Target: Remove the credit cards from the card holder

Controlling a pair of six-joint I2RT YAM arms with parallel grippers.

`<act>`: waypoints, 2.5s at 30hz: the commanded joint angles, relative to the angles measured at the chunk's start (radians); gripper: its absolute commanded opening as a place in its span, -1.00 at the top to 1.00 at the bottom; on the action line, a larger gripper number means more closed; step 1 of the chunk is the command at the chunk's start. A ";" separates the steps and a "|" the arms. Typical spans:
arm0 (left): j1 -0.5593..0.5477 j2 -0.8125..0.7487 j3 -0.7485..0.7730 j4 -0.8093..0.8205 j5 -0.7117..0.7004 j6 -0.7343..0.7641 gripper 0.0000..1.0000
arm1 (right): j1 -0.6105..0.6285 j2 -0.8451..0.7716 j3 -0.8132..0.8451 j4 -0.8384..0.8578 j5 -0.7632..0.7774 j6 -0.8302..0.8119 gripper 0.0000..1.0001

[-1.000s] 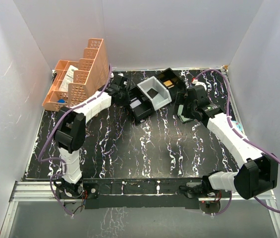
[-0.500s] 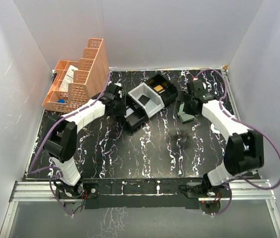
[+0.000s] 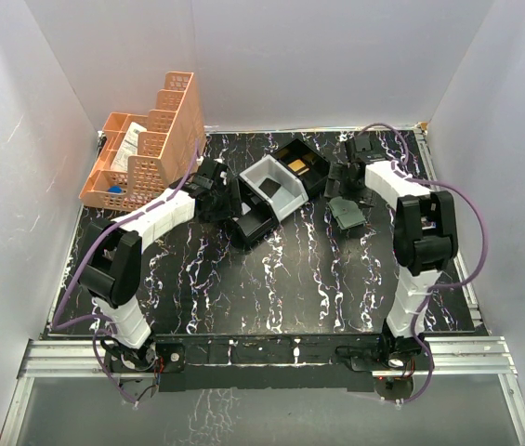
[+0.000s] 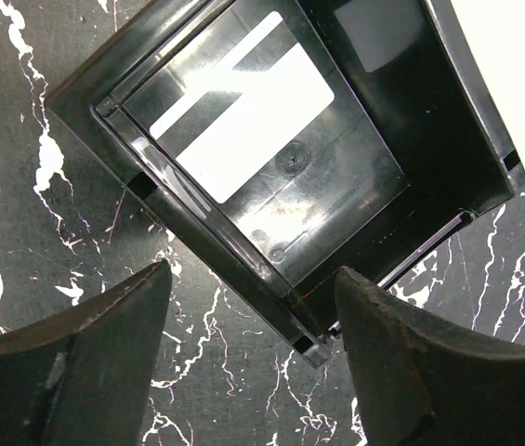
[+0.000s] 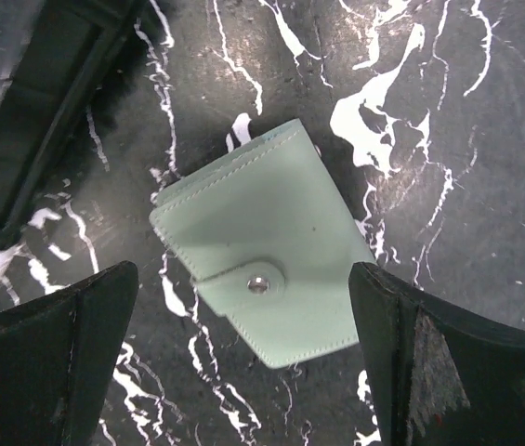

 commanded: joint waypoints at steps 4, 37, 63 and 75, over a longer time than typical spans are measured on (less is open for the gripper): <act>-0.002 0.000 0.006 -0.053 0.006 0.004 -0.12 | -0.005 0.062 0.036 0.002 0.024 -0.053 -0.85; 0.000 0.095 0.080 -0.106 0.045 0.396 0.43 | 0.583 -0.693 -0.842 0.200 -0.200 0.456 -0.33; 0.002 -0.238 -0.085 -0.046 0.062 0.157 -0.91 | 0.482 -0.389 -0.233 0.139 -0.120 0.253 0.17; 0.032 -0.146 -0.070 -0.025 0.127 0.151 -0.73 | 0.482 -0.074 -0.039 0.070 0.092 0.212 0.50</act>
